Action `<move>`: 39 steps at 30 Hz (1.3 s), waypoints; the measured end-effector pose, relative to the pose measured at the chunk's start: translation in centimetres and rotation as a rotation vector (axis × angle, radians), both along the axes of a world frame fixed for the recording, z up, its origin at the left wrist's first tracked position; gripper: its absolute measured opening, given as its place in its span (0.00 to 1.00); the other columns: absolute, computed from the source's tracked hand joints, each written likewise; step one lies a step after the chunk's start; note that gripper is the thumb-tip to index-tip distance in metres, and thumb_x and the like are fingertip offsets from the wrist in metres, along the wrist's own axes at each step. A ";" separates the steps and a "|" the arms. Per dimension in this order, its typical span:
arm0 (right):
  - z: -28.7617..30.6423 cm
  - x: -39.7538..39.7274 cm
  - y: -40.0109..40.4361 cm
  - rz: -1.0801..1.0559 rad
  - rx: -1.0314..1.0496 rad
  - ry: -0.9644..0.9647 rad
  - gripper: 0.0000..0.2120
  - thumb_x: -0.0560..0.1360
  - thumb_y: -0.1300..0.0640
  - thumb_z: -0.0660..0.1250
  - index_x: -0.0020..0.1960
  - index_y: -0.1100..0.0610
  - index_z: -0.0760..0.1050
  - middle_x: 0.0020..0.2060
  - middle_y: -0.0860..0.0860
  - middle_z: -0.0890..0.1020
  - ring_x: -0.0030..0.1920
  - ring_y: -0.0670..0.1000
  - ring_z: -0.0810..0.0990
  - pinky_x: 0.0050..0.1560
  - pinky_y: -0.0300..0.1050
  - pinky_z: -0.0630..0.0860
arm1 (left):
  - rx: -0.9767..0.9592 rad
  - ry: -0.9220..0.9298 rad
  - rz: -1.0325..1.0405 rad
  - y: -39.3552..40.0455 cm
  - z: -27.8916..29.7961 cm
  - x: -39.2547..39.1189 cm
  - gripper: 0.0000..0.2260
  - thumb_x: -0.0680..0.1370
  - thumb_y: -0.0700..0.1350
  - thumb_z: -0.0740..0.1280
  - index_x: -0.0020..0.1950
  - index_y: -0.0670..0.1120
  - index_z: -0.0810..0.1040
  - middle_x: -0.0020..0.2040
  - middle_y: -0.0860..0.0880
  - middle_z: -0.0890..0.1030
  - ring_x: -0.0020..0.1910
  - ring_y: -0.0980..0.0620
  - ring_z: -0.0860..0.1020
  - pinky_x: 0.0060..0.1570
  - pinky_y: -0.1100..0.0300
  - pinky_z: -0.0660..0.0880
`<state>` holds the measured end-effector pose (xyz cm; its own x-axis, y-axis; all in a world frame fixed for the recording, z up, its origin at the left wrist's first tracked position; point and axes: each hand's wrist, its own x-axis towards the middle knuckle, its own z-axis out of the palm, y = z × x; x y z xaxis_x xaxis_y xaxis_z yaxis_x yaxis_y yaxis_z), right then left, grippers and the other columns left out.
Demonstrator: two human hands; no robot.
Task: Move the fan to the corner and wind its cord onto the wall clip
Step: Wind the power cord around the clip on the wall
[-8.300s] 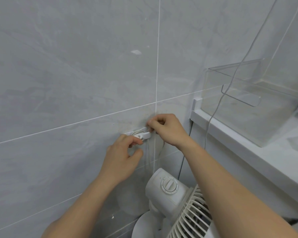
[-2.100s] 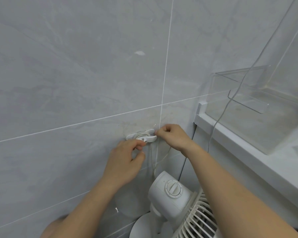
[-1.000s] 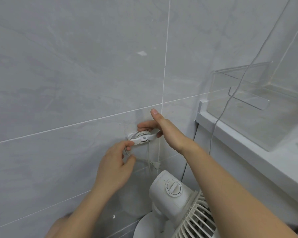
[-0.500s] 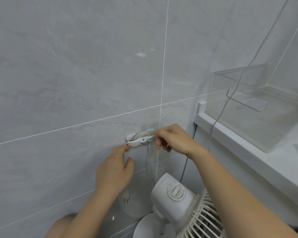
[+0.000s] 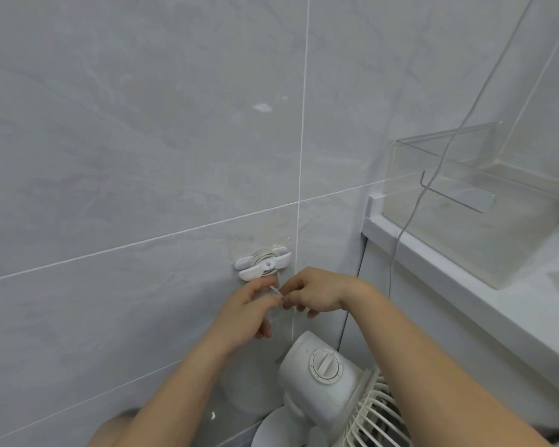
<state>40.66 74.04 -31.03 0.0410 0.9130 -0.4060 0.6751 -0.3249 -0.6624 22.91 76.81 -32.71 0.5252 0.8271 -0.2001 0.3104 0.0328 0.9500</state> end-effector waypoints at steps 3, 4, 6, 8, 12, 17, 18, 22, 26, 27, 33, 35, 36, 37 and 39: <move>0.0 -0.2 0.1 0.027 -0.018 -0.020 0.09 0.81 0.54 0.63 0.48 0.53 0.81 0.42 0.46 0.80 0.45 0.47 0.76 0.43 0.39 0.76 | -0.052 -0.058 -0.005 -0.6 0.1 -0.2 0.18 0.79 0.43 0.66 0.68 0.54 0.75 0.31 0.54 0.82 0.29 0.50 0.78 0.34 0.59 0.74; -0.1 -0.2 0.1 0.022 -0.016 -0.020 0.10 0.82 0.54 0.62 0.44 0.51 0.80 0.42 0.46 0.81 0.43 0.47 0.76 0.42 0.39 0.75 | -0.061 -0.068 -0.008 -0.7 0.1 -0.3 0.18 0.79 0.43 0.66 0.69 0.55 0.74 0.34 0.55 0.84 0.30 0.50 0.79 0.34 0.59 0.74; -0.1 0.0 0.3 -0.012 0.005 -0.017 0.13 0.83 0.52 0.61 0.42 0.51 0.78 0.42 0.48 0.85 0.40 0.47 0.78 0.44 0.40 0.74 | -0.031 -0.035 -0.032 -0.8 -0.1 -0.3 0.19 0.79 0.46 0.66 0.69 0.58 0.73 0.51 0.58 0.84 0.35 0.49 0.84 0.38 0.58 0.76; -0.2 0.4 0.3 -0.062 0.026 -0.038 0.16 0.84 0.48 0.60 0.42 0.54 0.76 0.42 0.52 0.87 0.39 0.50 0.80 0.49 0.44 0.76 | 0.191 0.125 -0.088 -0.8 -0.1 -0.5 0.16 0.77 0.51 0.66 0.64 0.65 0.73 0.61 0.61 0.80 0.42 0.53 0.85 0.45 0.56 0.77; -0.1 1.6 0.3 -0.179 0.076 -0.117 0.22 0.81 0.40 0.62 0.38 0.57 0.70 0.33 0.52 0.77 0.32 0.52 0.77 0.39 0.44 0.71 | 0.709 0.398 -0.014 -1.5 0.7 -0.9 0.15 0.75 0.56 0.64 0.62 0.61 0.77 0.57 0.64 0.80 0.52 0.60 0.78 0.54 0.58 0.75; 0.1 1.8 0.8 -0.294 0.191 -0.091 0.25 0.81 0.44 0.65 0.31 0.53 0.60 0.28 0.49 0.63 0.29 0.50 0.62 0.32 0.45 0.60 | 0.871 0.328 -0.047 -0.8 1.3 -0.8 0.19 0.73 0.58 0.61 0.61 0.55 0.79 0.60 0.58 0.80 0.63 0.54 0.74 0.63 0.52 0.71; 0.0 1.7 1.1 -0.316 0.219 -0.073 0.25 0.81 0.45 0.66 0.31 0.53 0.61 0.28 0.49 0.64 0.29 0.50 0.62 0.32 0.45 0.60 | 0.863 0.335 -0.042 -0.6 1.1 -0.8 0.19 0.73 0.58 0.61 0.61 0.55 0.79 0.60 0.58 0.80 0.63 0.54 0.74 0.62 0.52 0.71; 0.0 1.3 1.8 -0.406 0.285 -0.013 0.19 0.81 0.49 0.65 0.34 0.56 0.68 0.28 0.50 0.66 0.30 0.50 0.64 0.33 0.45 0.62 | 0.893 0.383 -0.025 -0.2 0.2 -1.0 0.20 0.71 0.59 0.59 0.59 0.55 0.78 0.59 0.59 0.79 0.62 0.53 0.74 0.59 0.53 0.70; 0.8 0.9 2.1 -0.494 0.339 0.113 0.17 0.82 0.51 0.64 0.37 0.57 0.77 0.25 0.48 0.68 0.28 0.49 0.65 0.30 0.42 0.62 | 0.884 0.382 -0.006 0.0 0.2 -0.8 0.21 0.70 0.60 0.58 0.60 0.56 0.77 0.58 0.60 0.79 0.61 0.54 0.74 0.58 0.55 0.68; 1.1 0.8 2.1 -0.518 0.350 0.170 0.17 0.81 0.50 0.65 0.36 0.57 0.78 0.25 0.48 0.69 0.28 0.49 0.66 0.31 0.42 0.62 | 0.874 0.379 -0.004 0.1 0.2 -0.8 0.21 0.71 0.59 0.59 0.61 0.57 0.77 0.57 0.61 0.79 0.61 0.55 0.74 0.58 0.55 0.68; 1.3 0.4 1.9 -0.456 0.477 -0.054 0.20 0.71 0.44 0.75 0.36 0.61 0.78 0.29 0.50 0.79 0.31 0.50 0.76 0.31 0.44 0.70 | 0.849 0.406 -0.037 0.4 0.5 -0.7 0.19 0.71 0.59 0.61 0.61 0.59 0.74 0.53 0.63 0.75 0.60 0.57 0.72 0.57 0.56 0.67; 1.2 0.3 2.0 -0.423 0.572 -0.150 0.16 0.71 0.47 0.74 0.39 0.61 0.82 0.34 0.52 0.84 0.37 0.51 0.80 0.37 0.46 0.75 | 0.841 0.404 -0.038 0.4 0.5 -0.6 0.18 0.72 0.59 0.61 0.60 0.59 0.74 0.53 0.63 0.75 0.59 0.58 0.71 0.56 0.56 0.67; 1.3 0.2 2.1 -0.414 0.614 -0.167 0.12 0.72 0.50 0.73 0.39 0.59 0.83 0.34 0.51 0.84 0.38 0.51 0.80 0.38 0.45 0.74 | 0.839 0.404 -0.037 0.3 0.5 -0.6 0.18 0.72 0.59 0.61 0.60 0.59 0.75 0.53 0.63 0.75 0.59 0.58 0.71 0.56 0.56 0.66; 1.5 0.0 2.1 -0.409 0.650 -0.169 0.09 0.73 0.52 0.72 0.39 0.57 0.83 0.34 0.49 0.83 0.38 0.49 0.79 0.39 0.43 0.72 | 0.842 0.405 -0.035 0.3 0.4 -0.6 0.18 0.71 0.59 0.61 0.60 0.59 0.75 0.53 0.63 0.75 0.59 0.57 0.71 0.56 0.56 0.66; 1.9 -0.2 2.0 -0.396 0.705 -0.147 0.09 0.75 0.55 0.69 0.39 0.56 0.84 0.33 0.48 0.84 0.37 0.47 0.79 0.39 0.41 0.71 | 0.862 0.403 -0.028 0.1 0.3 -0.6 0.18 0.71 0.59 0.60 0.59 0.58 0.75 0.55 0.63 0.76 0.60 0.57 0.71 0.55 0.56 0.66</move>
<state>40.43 75.99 -29.09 0.4218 0.8583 0.2924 0.6935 -0.0976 -0.7138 22.34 76.94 -32.43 0.5720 0.7626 0.3022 0.6099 -0.6417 0.4649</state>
